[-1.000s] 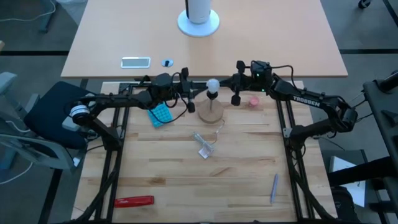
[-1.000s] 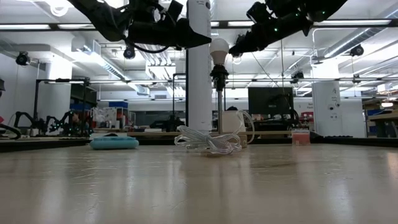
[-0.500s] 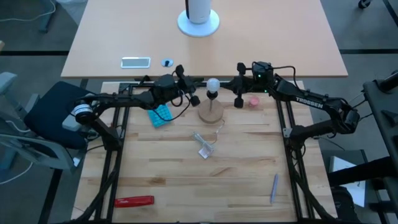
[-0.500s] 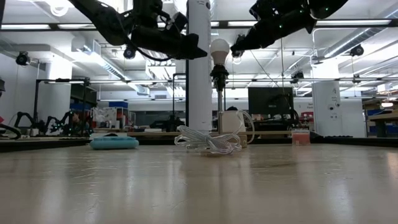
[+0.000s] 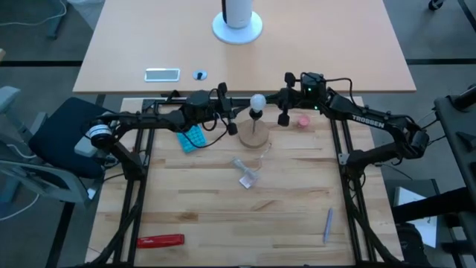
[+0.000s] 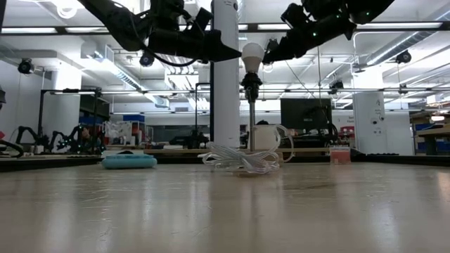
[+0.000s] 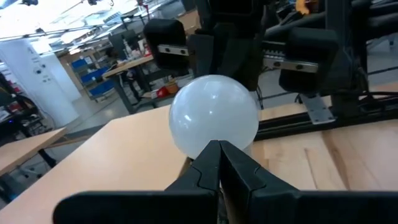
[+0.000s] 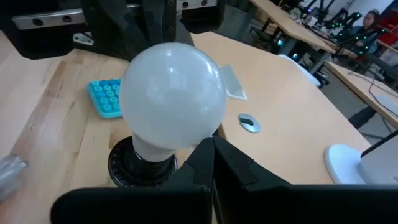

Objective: Screw lightbulb
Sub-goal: Remove the light bulb from the desk lamp

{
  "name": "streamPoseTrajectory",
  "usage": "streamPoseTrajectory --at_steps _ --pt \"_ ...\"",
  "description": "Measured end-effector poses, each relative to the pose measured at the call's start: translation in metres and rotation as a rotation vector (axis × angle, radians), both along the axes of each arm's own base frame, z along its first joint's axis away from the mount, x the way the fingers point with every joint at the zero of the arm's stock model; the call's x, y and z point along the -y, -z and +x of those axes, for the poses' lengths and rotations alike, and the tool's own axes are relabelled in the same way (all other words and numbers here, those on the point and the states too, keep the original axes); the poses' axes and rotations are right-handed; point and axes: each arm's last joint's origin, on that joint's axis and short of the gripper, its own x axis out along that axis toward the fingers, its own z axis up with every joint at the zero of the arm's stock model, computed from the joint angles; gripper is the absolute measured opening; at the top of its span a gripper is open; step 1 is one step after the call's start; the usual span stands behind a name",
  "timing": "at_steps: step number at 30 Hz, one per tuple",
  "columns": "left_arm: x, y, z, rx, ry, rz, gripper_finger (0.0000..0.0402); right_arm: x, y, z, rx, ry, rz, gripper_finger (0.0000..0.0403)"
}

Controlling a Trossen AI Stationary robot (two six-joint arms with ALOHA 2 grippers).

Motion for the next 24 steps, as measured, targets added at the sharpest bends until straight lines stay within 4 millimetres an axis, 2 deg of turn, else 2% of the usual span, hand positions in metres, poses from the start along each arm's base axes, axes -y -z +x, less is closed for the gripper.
streamPoseTrajectory --at_steps 14,19,22,24 --pt "0.001 -0.01 -0.005 0.032 -0.042 0.012 0.0 0.0 0.0 0.0 0.0 0.015 -0.006 0.0" --pt "-0.002 -0.012 -0.007 0.036 -0.162 0.013 0.0 -0.003 -0.005 -0.008 -0.02 0.053 -0.008 0.0" --pt "-0.004 -0.011 -0.008 0.025 -0.202 0.018 0.0 -0.007 -0.007 -0.012 -0.031 0.025 -0.009 0.0" --pt "-0.004 -0.01 -0.008 0.023 -0.201 0.02 0.0 -0.01 -0.007 -0.012 -0.025 -0.057 0.007 0.0"
